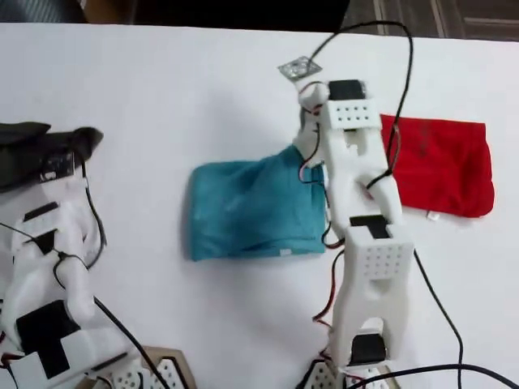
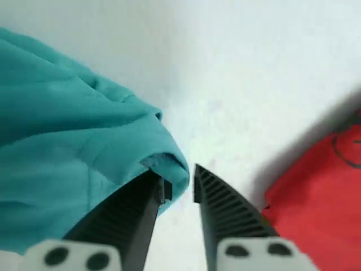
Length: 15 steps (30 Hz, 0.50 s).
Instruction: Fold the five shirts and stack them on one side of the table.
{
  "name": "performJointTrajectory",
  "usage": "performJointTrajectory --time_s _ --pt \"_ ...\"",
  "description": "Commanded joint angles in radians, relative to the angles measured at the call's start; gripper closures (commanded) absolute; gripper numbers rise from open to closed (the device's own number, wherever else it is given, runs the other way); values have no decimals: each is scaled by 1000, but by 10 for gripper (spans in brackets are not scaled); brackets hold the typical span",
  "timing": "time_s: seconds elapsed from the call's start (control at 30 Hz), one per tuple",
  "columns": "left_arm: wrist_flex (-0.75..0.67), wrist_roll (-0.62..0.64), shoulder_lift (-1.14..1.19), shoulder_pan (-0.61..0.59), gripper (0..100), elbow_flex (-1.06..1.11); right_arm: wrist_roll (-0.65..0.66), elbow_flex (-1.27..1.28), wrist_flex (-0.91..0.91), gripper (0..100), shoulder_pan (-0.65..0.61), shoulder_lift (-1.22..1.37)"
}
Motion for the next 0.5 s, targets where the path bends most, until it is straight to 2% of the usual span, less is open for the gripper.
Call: performJointTrajectory --time_s 0.0,0.2,0.37,0.47 --pt "-26 5 -35 -9 973 2 34 -117 97 785 19 -16" --pt "-26 5 -35 -9 973 2 40 23 107 810 -13 -226" --pt "-26 5 -35 -9 973 2 8 440 91 836 -134 -484" --pt "-26 5 -35 -9 973 2 -3 674 -12 836 -173 -572"
